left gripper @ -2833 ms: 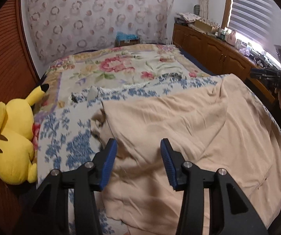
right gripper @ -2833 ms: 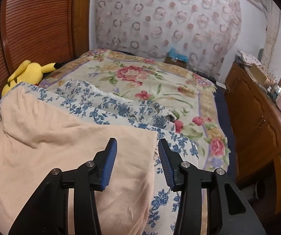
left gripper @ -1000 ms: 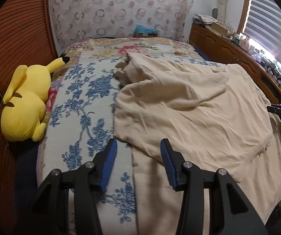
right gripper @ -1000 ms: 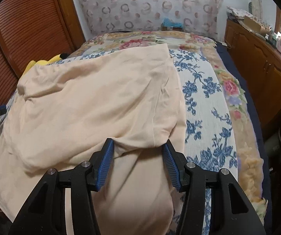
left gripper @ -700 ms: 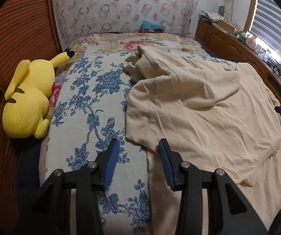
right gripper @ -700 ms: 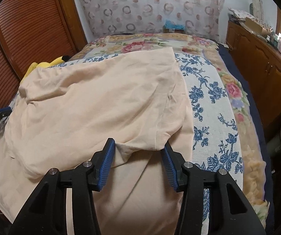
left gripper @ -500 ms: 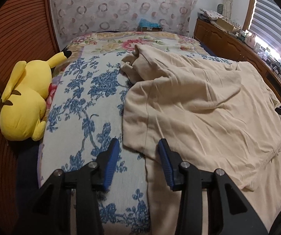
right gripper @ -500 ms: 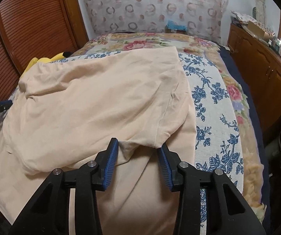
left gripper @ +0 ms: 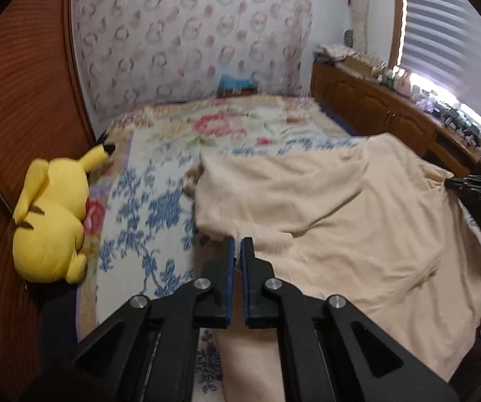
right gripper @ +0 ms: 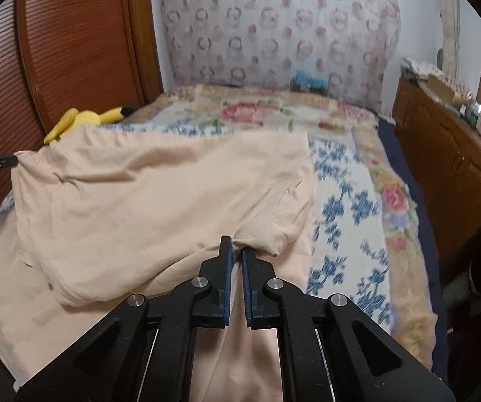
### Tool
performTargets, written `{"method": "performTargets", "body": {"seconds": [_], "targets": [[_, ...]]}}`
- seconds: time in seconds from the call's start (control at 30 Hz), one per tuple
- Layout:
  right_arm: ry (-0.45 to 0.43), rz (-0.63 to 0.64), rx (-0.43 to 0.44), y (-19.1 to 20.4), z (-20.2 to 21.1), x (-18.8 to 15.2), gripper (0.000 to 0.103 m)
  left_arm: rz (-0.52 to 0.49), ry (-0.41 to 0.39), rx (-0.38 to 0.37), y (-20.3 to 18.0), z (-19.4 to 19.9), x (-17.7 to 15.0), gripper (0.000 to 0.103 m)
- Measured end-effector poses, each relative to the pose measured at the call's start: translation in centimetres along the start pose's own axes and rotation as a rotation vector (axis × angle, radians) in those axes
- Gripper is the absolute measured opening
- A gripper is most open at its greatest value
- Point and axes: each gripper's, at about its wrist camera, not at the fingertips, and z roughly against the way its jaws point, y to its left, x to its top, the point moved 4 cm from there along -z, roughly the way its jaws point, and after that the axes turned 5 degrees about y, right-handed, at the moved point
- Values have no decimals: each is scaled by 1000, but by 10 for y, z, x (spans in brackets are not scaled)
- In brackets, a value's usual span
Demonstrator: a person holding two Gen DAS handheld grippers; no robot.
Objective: Fold small clothes
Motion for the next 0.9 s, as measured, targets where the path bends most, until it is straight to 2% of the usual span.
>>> {"method": "performTargets", "body": {"seconds": [0.2, 0.23, 0.47, 0.5, 0.53, 0.6, 0.7, 0.9], "targets": [[-36, -19, -10, -4, 17, 11, 3, -19, -50, -22, -11, 26, 10, 1], [-33, -36, -6, -8, 17, 12, 7, -18, -53, -29, -12, 28, 11, 1], [-12, -71, 28, -16, 10, 6, 8, -21, -44, -18, -18, 25, 6, 1], [-2, -81, 34, -18, 10, 3, 15, -20, -42, -20, -19, 24, 5, 1], [8, -90, 42, -19, 9, 1, 28, -20, -41, -22, -19, 23, 4, 1], [25, -104, 46, -19, 7, -8, 35, -22, -39, -27, -21, 21, 2, 1], [94, -123, 69, -16, -3, -26, 38, -25, -39, -31, -24, 19, 0, 1], [153, -197, 102, -13, -20, -37, 39, -17, -32, -34, -27, 13, -2, 1]]}}
